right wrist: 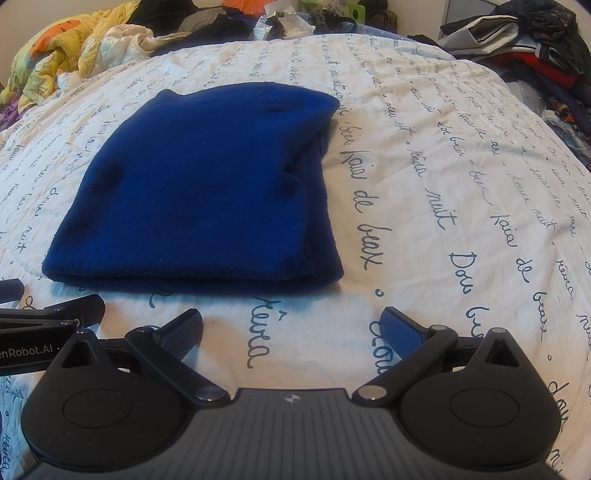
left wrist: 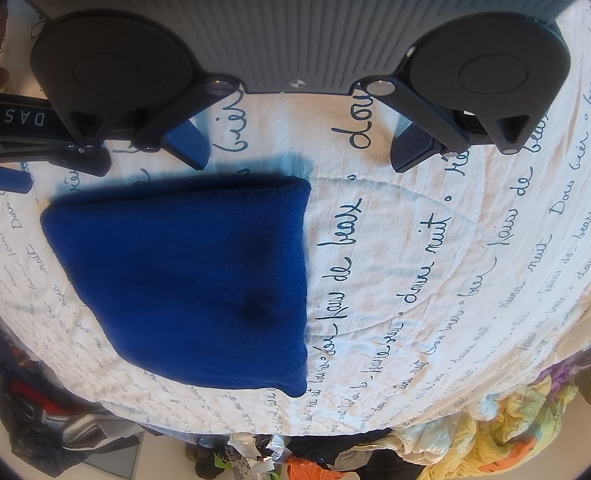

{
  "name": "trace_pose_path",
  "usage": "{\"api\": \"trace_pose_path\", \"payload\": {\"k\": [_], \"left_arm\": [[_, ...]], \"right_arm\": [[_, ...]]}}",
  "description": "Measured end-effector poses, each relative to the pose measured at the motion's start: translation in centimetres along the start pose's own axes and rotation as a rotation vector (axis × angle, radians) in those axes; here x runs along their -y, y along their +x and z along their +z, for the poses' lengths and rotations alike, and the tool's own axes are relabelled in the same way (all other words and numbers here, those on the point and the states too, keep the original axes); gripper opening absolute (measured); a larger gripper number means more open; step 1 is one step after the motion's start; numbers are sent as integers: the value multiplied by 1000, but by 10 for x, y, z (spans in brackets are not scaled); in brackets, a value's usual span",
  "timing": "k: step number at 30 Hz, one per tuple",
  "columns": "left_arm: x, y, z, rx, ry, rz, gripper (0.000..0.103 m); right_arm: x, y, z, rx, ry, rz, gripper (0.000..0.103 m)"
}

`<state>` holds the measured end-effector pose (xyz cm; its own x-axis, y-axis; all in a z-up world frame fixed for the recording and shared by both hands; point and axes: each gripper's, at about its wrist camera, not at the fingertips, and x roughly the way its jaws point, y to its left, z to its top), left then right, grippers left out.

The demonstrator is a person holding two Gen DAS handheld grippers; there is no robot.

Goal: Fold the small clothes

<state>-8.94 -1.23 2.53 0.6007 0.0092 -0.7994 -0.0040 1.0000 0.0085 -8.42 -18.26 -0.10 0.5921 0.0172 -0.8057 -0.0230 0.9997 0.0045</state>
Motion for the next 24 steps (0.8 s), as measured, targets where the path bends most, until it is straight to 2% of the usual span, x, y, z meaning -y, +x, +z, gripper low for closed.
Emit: {"api": "trace_pose_path", "payload": {"k": [17, 22, 24], "left_arm": [[-1, -2, -3, 16, 5, 2, 103], [-3, -10, -4, 7, 24, -28, 103], [-11, -23, -4, 51, 30, -68, 103]], "right_arm": [[-1, 0, -2, -3, 1, 0, 103], [0, 1, -2, 8, -1, 3, 103], [6, 0, 0, -7, -13, 37, 103]]}}
